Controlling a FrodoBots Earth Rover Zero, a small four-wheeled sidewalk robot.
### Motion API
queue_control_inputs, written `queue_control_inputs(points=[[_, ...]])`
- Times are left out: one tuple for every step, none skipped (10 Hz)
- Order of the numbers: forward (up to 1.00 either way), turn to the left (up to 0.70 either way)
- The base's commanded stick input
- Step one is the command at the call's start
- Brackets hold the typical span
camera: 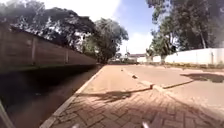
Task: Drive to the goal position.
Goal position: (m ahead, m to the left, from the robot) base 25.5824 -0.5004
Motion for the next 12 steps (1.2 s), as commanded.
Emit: queue_control_inputs(points=[[0.70, 0.00], [0.70, 0.00], [0.70, 0.00], [0.70, 0.00], [0.70, 0.00], [0.70, 0.00], [0.70, 0.00], [0.70, 0.00], [0.70, 0.00], [0.70, 0.00], [0.70, 0.00], [0.70, 0.00]])
